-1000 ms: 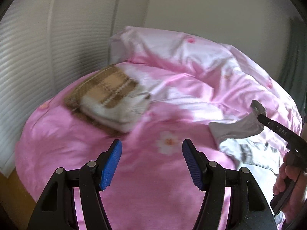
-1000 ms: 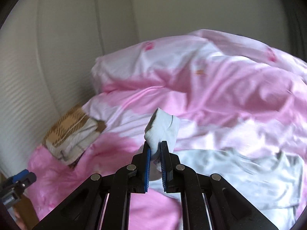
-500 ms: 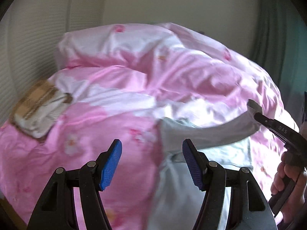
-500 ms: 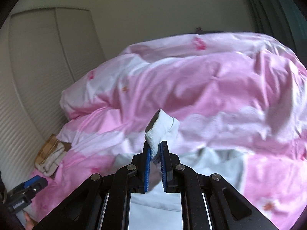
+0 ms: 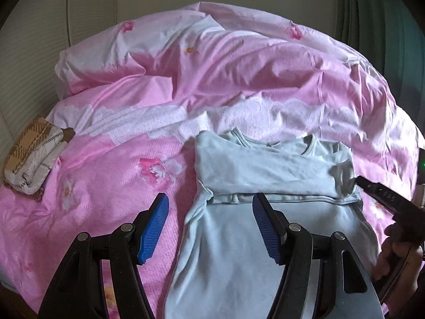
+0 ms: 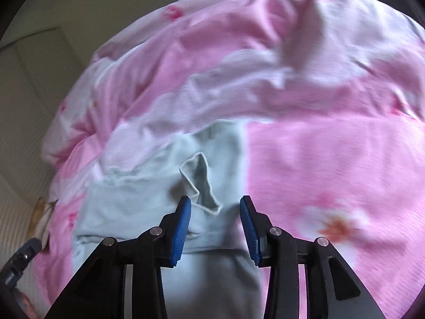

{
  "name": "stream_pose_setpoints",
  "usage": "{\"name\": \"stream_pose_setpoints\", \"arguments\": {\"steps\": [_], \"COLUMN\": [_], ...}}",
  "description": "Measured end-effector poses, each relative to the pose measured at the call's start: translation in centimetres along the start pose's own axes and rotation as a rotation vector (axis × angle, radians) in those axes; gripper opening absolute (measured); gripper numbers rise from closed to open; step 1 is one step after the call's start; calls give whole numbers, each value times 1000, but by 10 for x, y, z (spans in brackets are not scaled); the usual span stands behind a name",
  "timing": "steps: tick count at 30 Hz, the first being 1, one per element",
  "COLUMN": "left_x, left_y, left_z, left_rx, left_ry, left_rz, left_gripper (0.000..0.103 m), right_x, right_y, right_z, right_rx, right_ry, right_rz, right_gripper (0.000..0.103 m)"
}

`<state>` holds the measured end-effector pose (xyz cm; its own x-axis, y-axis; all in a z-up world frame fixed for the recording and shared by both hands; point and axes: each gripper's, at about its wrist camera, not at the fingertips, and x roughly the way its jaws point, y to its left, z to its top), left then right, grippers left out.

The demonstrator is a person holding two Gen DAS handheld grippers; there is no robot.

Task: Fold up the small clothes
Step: 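Grasp the cuff with the right gripper and fold it across the shirt, then release the sleeve and lift both grippers away from the shirt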

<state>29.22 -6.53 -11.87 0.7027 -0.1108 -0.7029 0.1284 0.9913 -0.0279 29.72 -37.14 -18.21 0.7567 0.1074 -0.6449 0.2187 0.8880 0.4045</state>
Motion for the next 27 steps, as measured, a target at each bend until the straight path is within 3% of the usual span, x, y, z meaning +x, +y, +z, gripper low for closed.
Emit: {"name": "stream_pose_setpoints", "arguments": {"steps": [4, 12, 16, 17, 18, 27], "left_x": [6, 18, 21, 22, 23, 36], "left_y": [-7, -21, -20, -18, -17, -2], "left_z": [0, 0, -1, -1, -1, -13], "left_rx": [10, 19, 18, 17, 16, 12], "left_ry": [6, 21, 26, 27, 28, 71], "left_rz": [-12, -33, -29, -29, -27, -13], "left_gripper": [65, 65, 65, 65, 65, 65], "right_x": [-10, -12, 13, 20, 25, 25], "right_y": [-12, 1, 11, 9, 8, -3], "right_z": [3, 25, 29, 28, 27, 15], "right_rx": [0, -72, -134, -135, -137, -165], "right_ry": [-37, -34, 55, 83, 101, 103], "right_rz": [-66, 36, 43, 41, 32, -83], "right_gripper": [40, 39, 38, 27, 5, 6]}}
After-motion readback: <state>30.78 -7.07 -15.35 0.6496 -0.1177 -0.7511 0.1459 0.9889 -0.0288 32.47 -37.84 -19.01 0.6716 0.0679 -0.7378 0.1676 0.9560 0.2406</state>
